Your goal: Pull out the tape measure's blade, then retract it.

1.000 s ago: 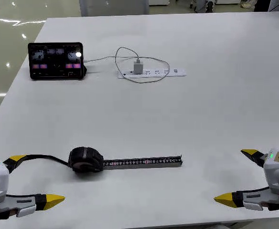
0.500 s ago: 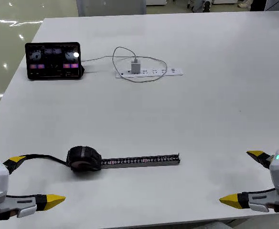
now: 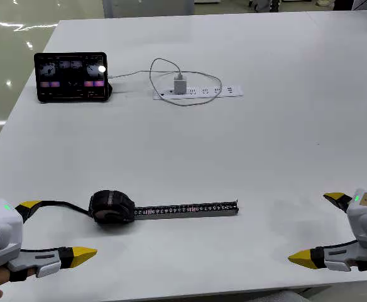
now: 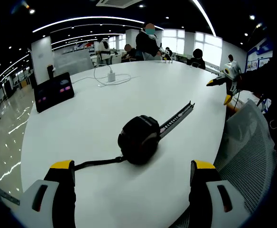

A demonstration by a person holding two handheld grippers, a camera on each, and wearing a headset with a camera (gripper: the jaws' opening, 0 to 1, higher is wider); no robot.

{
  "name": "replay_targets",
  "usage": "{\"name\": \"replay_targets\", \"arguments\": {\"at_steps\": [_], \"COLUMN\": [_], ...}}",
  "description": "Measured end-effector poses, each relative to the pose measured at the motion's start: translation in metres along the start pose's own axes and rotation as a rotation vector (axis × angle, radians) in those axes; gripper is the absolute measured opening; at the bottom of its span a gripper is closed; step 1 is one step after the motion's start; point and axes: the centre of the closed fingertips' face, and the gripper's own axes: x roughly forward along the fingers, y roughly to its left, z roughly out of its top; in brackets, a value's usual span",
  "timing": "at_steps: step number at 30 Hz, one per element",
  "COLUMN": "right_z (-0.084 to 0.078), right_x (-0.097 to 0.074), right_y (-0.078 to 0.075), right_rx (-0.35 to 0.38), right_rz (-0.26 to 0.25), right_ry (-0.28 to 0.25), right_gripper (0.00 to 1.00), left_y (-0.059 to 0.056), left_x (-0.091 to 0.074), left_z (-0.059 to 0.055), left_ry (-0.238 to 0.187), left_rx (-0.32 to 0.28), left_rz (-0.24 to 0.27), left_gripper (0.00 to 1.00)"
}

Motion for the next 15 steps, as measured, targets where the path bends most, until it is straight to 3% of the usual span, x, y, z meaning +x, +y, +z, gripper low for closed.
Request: {"name": "replay_targets", "arguments": {"at_steps": [10,15], "right_z": [0.016,0.025], "right_x": [0.006,0.01], "right_y": [-0.012,-0.01], "right_rx": [-0.022,-0.065], "right_rz": [0.02,0.036], "right_ry": [0.02,0.042], "right_gripper": [0.99,0.99], "left_y": [-0.008,-0.007], "left_x": [0.013,0.024], "left_z": [0.025,0.021], "left_ry": [-0.036,-0.019], "left_rx": [-0.052,-0.107], "left_rz": [0.049,0.078], "left_gripper": [0.99,0.99]}}
